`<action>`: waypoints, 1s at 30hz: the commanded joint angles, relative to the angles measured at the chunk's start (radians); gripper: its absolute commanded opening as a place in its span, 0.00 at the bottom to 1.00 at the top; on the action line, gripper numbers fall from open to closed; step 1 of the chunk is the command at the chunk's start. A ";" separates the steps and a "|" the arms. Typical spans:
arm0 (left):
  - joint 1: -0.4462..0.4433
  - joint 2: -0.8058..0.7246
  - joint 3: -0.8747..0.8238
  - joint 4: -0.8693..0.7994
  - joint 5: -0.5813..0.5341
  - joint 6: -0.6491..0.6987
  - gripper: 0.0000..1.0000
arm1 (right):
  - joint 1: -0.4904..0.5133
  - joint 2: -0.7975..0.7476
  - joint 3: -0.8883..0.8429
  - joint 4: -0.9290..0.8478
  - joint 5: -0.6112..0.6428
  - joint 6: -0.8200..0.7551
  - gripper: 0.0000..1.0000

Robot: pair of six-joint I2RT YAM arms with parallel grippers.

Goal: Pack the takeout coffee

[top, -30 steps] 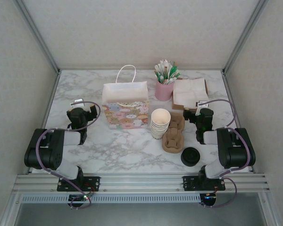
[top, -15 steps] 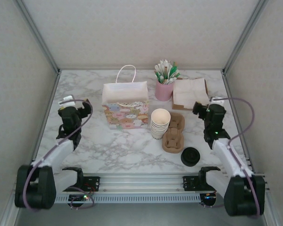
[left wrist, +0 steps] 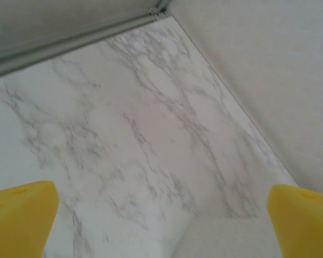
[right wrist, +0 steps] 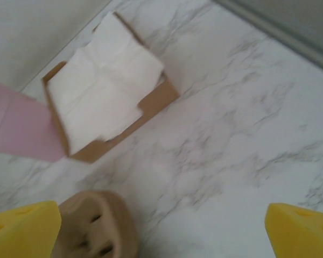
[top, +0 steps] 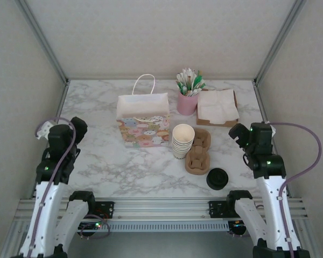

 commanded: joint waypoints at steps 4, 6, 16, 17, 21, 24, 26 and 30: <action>-0.017 0.004 0.131 -0.276 0.284 -0.026 0.82 | 0.008 0.136 0.218 -0.249 -0.366 -0.001 0.80; -0.034 0.036 0.144 -0.301 0.370 -0.026 0.79 | 0.041 0.186 0.272 -0.285 -0.380 -0.013 0.73; -0.311 -0.041 -0.054 -0.260 0.422 -0.195 0.69 | 0.413 0.432 0.487 -0.340 -0.234 -0.011 0.57; -0.332 -0.052 -0.087 -0.229 0.433 -0.224 0.69 | 0.433 0.446 0.486 -0.331 -0.233 -0.008 0.55; -0.461 -0.095 -0.184 -0.127 0.370 -0.330 0.70 | 0.518 0.491 0.485 -0.300 -0.185 0.006 0.55; -0.554 -0.071 -0.228 -0.042 0.335 -0.366 0.72 | 0.550 0.522 0.482 -0.280 -0.173 0.006 0.54; -0.615 -0.016 -0.222 -0.028 0.293 -0.363 0.73 | 0.567 0.546 0.488 -0.270 -0.168 0.000 0.52; -0.704 0.079 -0.158 -0.046 0.165 -0.335 0.75 | 0.588 0.592 0.512 -0.286 -0.133 0.004 0.45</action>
